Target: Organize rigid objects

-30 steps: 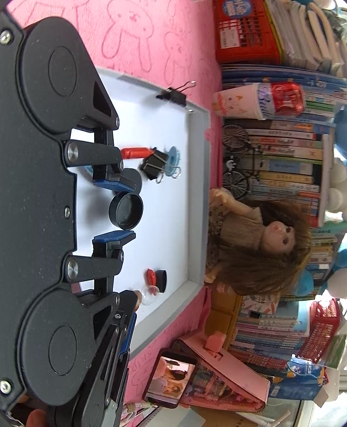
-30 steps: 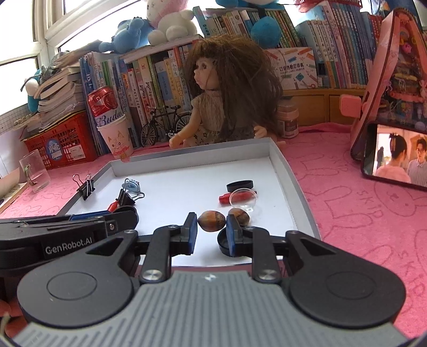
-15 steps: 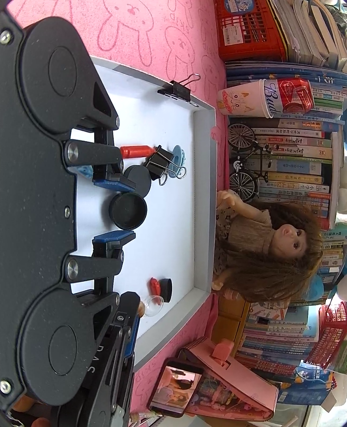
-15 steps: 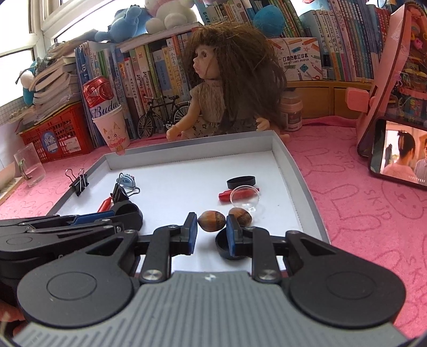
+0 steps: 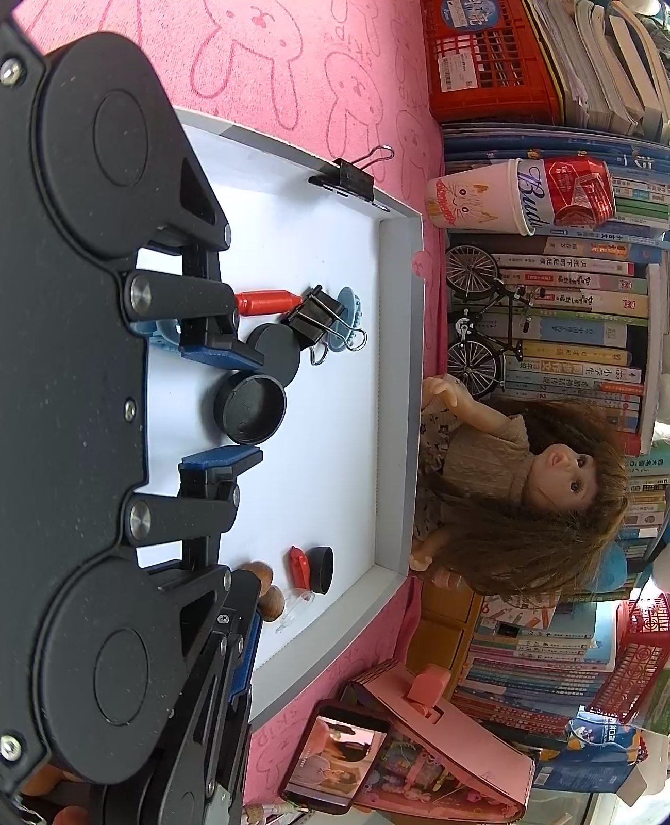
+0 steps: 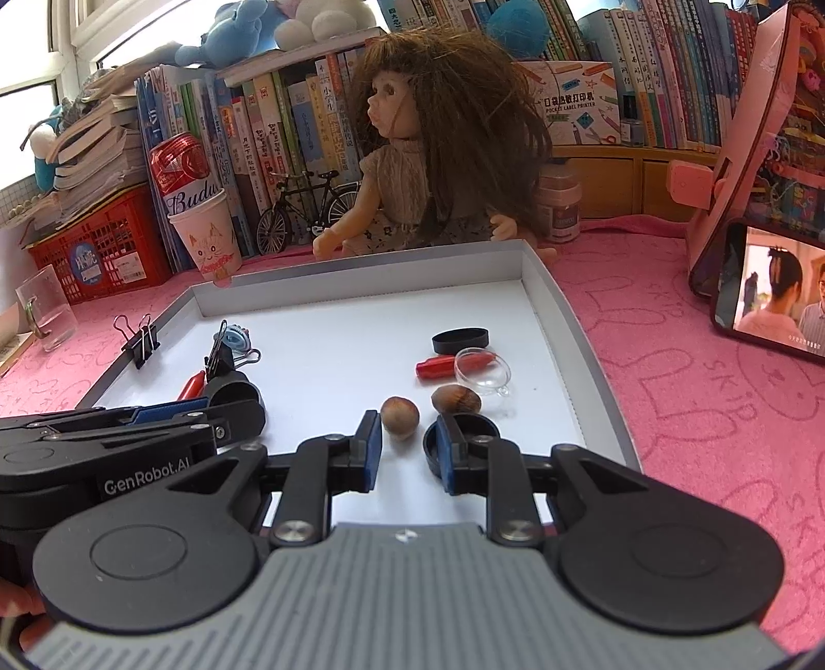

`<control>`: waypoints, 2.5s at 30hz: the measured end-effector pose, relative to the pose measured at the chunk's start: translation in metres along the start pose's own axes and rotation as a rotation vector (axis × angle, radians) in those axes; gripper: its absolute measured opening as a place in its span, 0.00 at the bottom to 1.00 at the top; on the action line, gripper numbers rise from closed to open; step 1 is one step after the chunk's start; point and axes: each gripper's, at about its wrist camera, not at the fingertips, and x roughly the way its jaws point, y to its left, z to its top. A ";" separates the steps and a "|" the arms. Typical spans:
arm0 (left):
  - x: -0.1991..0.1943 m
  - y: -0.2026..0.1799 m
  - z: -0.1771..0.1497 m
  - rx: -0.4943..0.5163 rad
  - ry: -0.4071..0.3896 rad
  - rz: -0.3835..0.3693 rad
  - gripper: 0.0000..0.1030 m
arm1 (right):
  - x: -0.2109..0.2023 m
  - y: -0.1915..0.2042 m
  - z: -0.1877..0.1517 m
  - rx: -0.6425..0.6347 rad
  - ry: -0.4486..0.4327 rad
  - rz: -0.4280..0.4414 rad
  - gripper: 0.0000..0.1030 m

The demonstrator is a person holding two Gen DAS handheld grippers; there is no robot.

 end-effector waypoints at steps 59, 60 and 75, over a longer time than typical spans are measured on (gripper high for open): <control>-0.094 0.000 -0.026 0.017 -0.055 0.065 0.74 | -0.077 0.006 -0.019 -0.038 -0.087 -0.069 0.87; -0.096 0.000 -0.029 0.015 -0.053 0.067 0.74 | -0.079 0.006 -0.021 -0.041 -0.086 -0.069 0.88; -0.099 0.009 -0.062 0.021 0.027 0.116 0.74 | -0.077 0.008 -0.051 -0.067 -0.001 -0.101 0.93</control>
